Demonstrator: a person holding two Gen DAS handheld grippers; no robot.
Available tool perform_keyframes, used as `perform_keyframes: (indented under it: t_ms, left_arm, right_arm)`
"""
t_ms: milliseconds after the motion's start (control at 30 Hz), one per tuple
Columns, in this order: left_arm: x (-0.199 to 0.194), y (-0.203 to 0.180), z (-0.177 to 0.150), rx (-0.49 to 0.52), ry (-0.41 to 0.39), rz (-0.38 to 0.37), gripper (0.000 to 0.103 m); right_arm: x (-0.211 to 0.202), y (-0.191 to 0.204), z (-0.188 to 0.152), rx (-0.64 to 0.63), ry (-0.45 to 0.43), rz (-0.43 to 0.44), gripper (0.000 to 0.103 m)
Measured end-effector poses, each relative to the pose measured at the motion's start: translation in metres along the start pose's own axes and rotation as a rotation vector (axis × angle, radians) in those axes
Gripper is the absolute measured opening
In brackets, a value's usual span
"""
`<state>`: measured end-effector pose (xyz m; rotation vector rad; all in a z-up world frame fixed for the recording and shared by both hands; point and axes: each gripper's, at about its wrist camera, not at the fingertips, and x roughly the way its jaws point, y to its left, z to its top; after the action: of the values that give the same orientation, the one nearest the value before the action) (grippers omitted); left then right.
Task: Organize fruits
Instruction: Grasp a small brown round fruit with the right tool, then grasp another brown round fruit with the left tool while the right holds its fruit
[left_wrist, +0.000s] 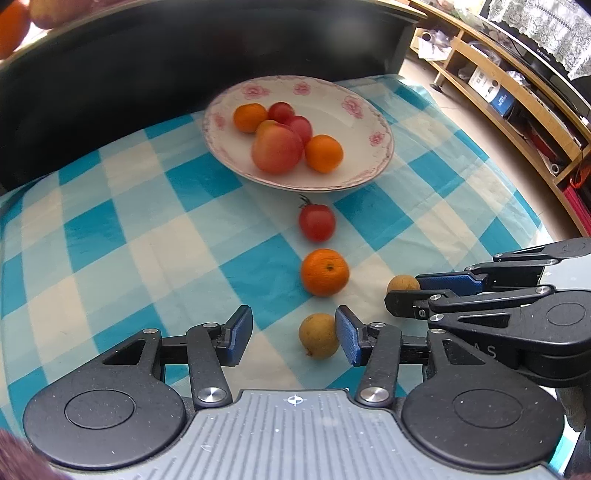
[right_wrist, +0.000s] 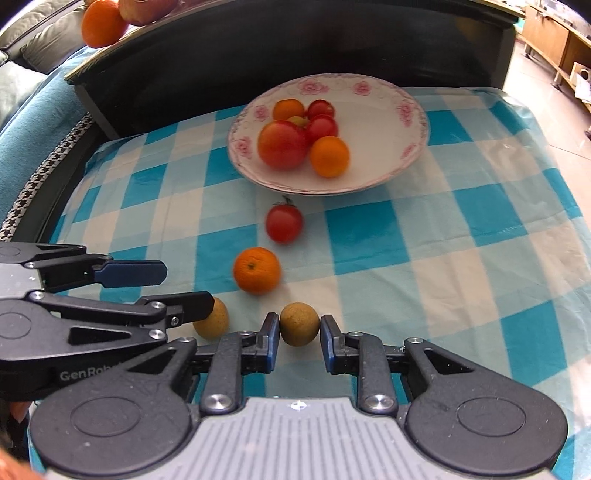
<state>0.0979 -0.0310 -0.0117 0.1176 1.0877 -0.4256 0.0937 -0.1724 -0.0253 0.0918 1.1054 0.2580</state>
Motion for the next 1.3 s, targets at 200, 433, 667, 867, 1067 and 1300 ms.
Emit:
perform_keyframes:
  t_ms: [200, 433, 667, 867, 1067, 1300]
  left_arm:
    - [0.007, -0.011, -0.002, 0.024, 0.021, -0.006, 0.051]
    - [0.014, -0.015, -0.007, 0.030, 0.041, 0.001, 0.048]
    - [0.014, -0.021, -0.009, 0.059, 0.032, 0.000, 0.038]
    - [0.011, -0.022, -0.009, 0.069, 0.027, -0.003, 0.036]
    - [0.014, -0.023, -0.010, 0.076, 0.037, 0.005, 0.039]
    - [0.014, -0.023, -0.009, 0.074, 0.033, 0.001, 0.043]
  right_arm:
    - [-0.002, -0.010, -0.002, 0.016, 0.001, -0.018, 0.028]
    - [-0.002, -0.012, -0.005, 0.013, 0.009, -0.034, 0.028]
    - [-0.003, -0.011, -0.006, 0.005, 0.012, -0.043, 0.028]
    - [-0.005, -0.012, -0.009, -0.010, 0.018, -0.055, 0.028]
    - [-0.007, -0.010, -0.013, -0.038, 0.037, -0.060, 0.028]
    - [-0.004, -0.010, -0.015, -0.045, 0.050, -0.056, 0.029]
